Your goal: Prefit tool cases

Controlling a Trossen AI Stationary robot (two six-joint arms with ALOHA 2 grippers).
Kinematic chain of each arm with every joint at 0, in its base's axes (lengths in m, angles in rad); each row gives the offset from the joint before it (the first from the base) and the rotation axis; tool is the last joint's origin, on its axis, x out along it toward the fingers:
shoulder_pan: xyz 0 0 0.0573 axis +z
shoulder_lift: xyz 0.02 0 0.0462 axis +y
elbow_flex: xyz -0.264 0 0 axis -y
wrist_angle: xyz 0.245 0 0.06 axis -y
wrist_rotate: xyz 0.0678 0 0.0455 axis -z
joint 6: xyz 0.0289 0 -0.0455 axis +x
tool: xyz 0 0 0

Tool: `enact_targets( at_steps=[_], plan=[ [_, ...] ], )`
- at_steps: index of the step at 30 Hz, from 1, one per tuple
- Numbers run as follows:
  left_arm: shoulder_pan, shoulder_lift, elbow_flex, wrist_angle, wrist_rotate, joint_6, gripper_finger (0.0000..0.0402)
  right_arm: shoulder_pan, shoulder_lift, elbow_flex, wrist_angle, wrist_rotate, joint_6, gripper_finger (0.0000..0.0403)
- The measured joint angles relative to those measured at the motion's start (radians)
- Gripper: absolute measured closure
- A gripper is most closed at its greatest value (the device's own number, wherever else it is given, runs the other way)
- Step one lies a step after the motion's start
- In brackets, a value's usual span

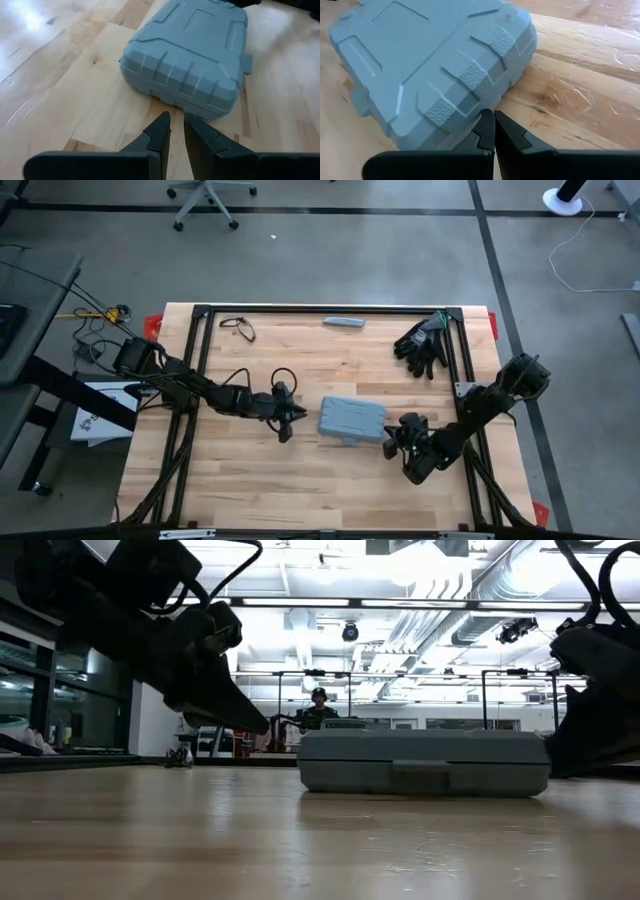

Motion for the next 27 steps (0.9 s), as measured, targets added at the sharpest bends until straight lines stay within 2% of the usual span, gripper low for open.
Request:
enact_targets(
  at_steps=[7, 16, 22, 27],
  plan=[
    [0.000, 0.000, 0.000, 0.000, -0.002, -0.006, 0.0353, 0.000, -0.011, 0.001, 0.033, 0.018, -0.027, 0.0403],
    [0.000, 0.000, 0.000, -0.007, -0.004, -0.006, 0.0353, 0.001, -0.112, 0.003, 0.065, 0.118, -0.150, 0.0403],
    [0.000, 0.000, 0.000, -0.020, -0.009, -0.002, 0.0353, 0.003, -0.138, 0.003, 0.062, 0.045, -0.196, 0.0403],
    [0.000, 0.018, 0.000, -0.018, -0.072, 0.001, 0.0353, 0.003, -0.108, 0.003, 0.063, -0.011, -0.181, 0.0403]
  ],
)
